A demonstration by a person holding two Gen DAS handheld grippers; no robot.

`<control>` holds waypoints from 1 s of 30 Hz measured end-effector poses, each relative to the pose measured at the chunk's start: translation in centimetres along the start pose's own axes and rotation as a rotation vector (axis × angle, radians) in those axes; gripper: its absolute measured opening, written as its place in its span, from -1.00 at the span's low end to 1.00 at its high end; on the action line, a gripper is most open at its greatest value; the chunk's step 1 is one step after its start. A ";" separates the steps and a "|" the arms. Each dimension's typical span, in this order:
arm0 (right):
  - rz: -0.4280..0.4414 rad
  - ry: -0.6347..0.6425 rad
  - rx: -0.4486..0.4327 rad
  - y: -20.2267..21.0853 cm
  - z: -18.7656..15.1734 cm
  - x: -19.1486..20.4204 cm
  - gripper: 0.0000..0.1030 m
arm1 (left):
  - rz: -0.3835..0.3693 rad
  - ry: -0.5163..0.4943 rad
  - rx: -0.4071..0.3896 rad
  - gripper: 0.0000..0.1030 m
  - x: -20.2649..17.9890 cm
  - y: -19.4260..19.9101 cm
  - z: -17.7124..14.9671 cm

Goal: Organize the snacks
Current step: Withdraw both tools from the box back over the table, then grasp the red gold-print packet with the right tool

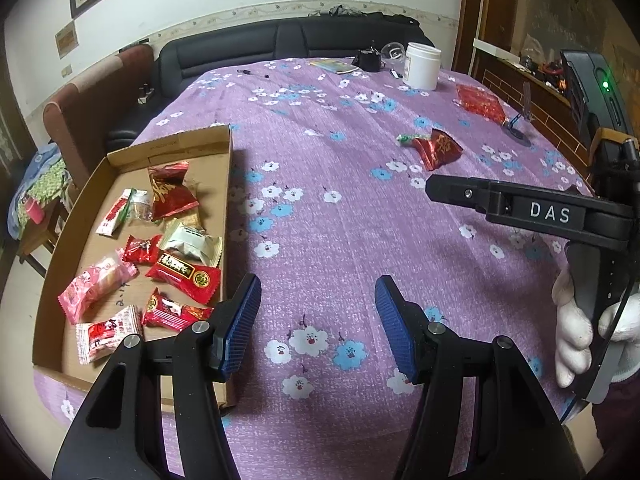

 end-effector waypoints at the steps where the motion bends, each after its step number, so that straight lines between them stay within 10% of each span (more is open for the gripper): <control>1: -0.002 -0.004 0.001 0.0 0.0 -0.2 0.28 | -0.001 -0.002 0.003 0.16 -0.1 -0.1 -0.1; 20: -0.172 -0.175 -0.057 1.1 2.8 -9.3 0.28 | -0.140 0.005 0.036 0.16 -1.6 -2.1 -0.9; 30: -0.238 -0.135 -0.031 -5.3 9.1 -10.4 0.28 | -0.174 0.080 0.045 0.16 0.5 -2.6 -1.3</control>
Point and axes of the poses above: each gripper's, at about its wrist camera, not at the fingertips, and y roughly against the way its jaws point, x to its left, z to its top, the point moved 4 cm from there along -y, roughly the way its jaws point
